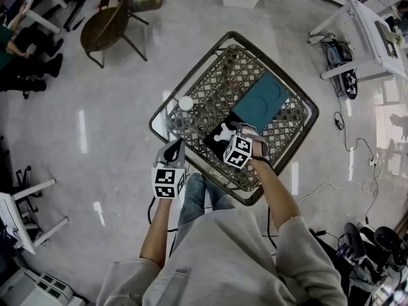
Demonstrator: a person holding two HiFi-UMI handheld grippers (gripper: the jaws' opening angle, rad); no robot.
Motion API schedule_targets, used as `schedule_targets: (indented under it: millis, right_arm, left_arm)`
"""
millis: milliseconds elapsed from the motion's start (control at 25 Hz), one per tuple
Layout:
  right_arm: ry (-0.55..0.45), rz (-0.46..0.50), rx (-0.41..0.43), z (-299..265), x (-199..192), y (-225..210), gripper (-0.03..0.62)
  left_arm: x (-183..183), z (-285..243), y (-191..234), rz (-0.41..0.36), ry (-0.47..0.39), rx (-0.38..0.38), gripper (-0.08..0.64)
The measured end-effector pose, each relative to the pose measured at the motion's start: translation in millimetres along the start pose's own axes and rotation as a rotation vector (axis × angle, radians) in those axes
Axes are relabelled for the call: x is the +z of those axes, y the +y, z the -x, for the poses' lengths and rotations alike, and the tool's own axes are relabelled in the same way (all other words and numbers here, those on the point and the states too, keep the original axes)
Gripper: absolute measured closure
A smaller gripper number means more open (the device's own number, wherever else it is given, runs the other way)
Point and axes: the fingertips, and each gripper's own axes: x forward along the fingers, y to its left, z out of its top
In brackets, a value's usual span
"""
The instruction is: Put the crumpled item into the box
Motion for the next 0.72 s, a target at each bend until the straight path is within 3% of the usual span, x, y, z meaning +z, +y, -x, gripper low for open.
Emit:
schedule_targets:
  millis: [240, 360, 440, 600, 720]
  right_arm:
    - [-0.064, -0.05, -0.044, 21.0, 1.7, 1.2, 0.288]
    - [-0.13, -0.141, -0.092, 39.6, 4.0, -3.3, 0.311]
    - [-0.187, -0.247, -0.133, 55.3, 4.6, -11.5, 0.356]
    - [-0.321, -0.558, -0.197, 83.8, -1.1, -35.2, 0.413]
    - [-0.384, -0.715, -0.262, 93.9, -14.8, -48.8, 0.476]
  left_arm:
    - [3.2, -2.3, -4.5, -0.009, -0.006, -0.012, 0.554]
    - [2.7, -2.4, -5.1, -0.014, -0.01, -0.015, 0.554]
    - [4.0, -2.5, -5.8, -0.016, -0.011, -0.015, 0.554]
    - [6.1, -3.0, -7.2, -0.019, -0.012, -0.015, 0.554]
    - [6.4, -4.3, -9.6, -0.021, -0.013, -0.019, 0.554]
